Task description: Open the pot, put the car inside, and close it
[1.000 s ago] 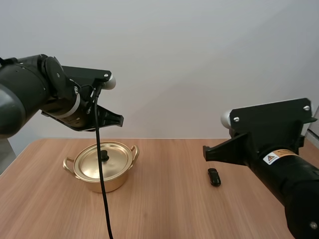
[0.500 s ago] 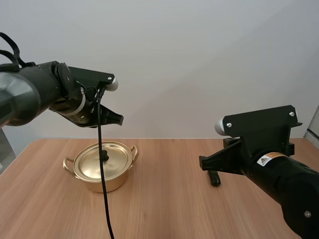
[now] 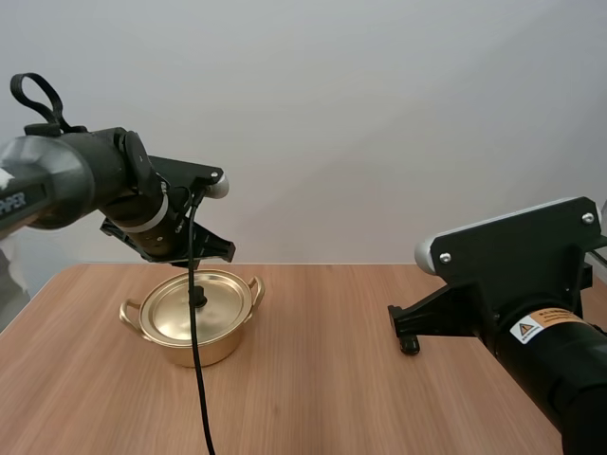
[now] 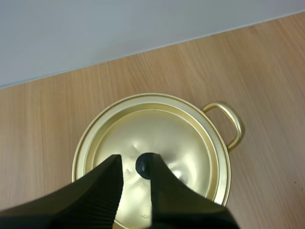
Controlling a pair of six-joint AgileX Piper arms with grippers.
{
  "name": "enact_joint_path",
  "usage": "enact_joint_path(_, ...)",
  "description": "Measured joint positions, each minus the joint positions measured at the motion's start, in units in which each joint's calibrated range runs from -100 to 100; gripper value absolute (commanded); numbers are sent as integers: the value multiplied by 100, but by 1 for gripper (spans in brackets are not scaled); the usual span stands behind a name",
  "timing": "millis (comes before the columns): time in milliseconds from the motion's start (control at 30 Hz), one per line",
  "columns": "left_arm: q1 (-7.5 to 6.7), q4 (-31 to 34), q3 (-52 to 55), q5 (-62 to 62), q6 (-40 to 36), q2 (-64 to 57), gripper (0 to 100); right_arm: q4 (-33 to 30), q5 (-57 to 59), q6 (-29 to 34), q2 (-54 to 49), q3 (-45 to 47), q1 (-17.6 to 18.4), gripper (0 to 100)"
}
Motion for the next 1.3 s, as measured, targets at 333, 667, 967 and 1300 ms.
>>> enact_joint_path(333, 0, 14, 0, 314, -27, 434, 69, 52, 39, 0, 0, 0, 0, 0)
enact_joint_path(667, 0, 60, 0, 347, -4, 940, 69, 52, 89, 0, 0, 0, 0, 0)
enact_joint_path(967, 0, 60, -16, -27, 42, 1206, 69, 52, 134, 0, 0, 0, 0, 0)
enact_joint_path(1300, 0, 60, -53, -166, 127, 1372, 59, 52, 134, 0, 0, 0, 0, 0)
